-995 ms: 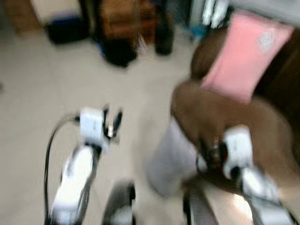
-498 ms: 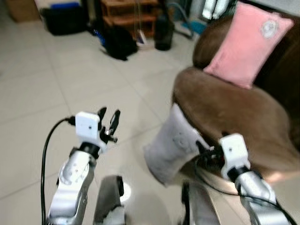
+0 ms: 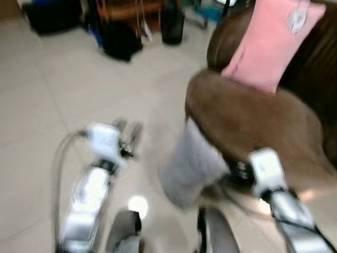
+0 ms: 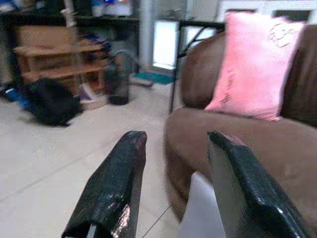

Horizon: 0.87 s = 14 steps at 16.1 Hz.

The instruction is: Move the pillow to the sofa from floor

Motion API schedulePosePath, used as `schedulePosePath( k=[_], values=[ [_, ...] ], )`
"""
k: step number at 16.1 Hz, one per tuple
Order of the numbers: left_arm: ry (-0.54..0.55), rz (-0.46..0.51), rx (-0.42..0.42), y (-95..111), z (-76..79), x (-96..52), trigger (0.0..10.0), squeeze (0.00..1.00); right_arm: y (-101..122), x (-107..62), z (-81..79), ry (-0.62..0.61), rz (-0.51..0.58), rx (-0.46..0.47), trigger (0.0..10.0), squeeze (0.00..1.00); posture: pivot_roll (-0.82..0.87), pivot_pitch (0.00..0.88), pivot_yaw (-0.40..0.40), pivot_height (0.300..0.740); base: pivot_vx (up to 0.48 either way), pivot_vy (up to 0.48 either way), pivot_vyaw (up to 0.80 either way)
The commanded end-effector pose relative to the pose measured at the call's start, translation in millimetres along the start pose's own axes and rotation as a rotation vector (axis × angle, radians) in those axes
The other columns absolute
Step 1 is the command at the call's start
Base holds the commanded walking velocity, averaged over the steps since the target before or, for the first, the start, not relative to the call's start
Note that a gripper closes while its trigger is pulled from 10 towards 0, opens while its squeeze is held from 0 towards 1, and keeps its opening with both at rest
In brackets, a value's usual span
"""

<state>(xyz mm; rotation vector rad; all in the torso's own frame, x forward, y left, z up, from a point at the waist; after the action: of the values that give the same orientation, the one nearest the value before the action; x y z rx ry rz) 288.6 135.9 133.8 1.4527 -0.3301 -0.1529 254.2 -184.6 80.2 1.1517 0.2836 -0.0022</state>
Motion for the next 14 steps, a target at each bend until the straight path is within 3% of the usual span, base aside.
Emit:
schedulePosePath(
  k=[1, 6, 10, 14],
  values=[
    [0.038, -0.013, 0.029, 0.9, -14.3, -5.7, 10.0, 0.0, 9.4, 3.2, -8.2, 0.023, 0.034, 0.009, 10.0, 0.0, -0.03, 0.085, 0.019, 0.59, 0.349, 0.0, 0.0],
    [0.037, -0.017, 0.034, 0.7, -15.8, -6.0, 10.0, 0.0, 6.0, 3.7, -9.6, 0.022, 0.017, 0.032, 10.0, 0.0, -0.02, 0.085, 0.02, 0.59, 0.347, 0.0, -0.63],
    [0.035, -0.017, 0.044, 1.3, -15.6, -4.9, 10.0, 0.0, 8.0, 4.2, -10.3, 0.026, 0.03, 0.03, 10.0, 0.0, -0.02, 0.089, 0.022, 0.59, 0.313, 0.0, 0.0],
    [0.017, -0.048, 0.064, -5.0, -13.2, -6.5, 10.0, 0.0, 5.9, 4.0, -13.5, 0.052, 0.027, 0.044, 10.0, 0.0, -0.01, 0.089, 0.023, 0.57, 0.0, 0.0, 0.0]
  ],
)
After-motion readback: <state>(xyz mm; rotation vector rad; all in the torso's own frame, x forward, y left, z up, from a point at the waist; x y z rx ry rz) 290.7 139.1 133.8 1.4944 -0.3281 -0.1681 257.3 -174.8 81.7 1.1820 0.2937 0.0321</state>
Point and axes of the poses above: a point about 5 cm out from each wrist's last joint towards the gripper, its own x axis pointing out of the wrist towards the gripper, its own y axis along the axis of the wrist's last joint, z = x × y, the point moved 3 cm from there along x, pointing out of the wrist towards the gripper, and after that the axes turned 6 degrees about -x, right-handed, at the moved point
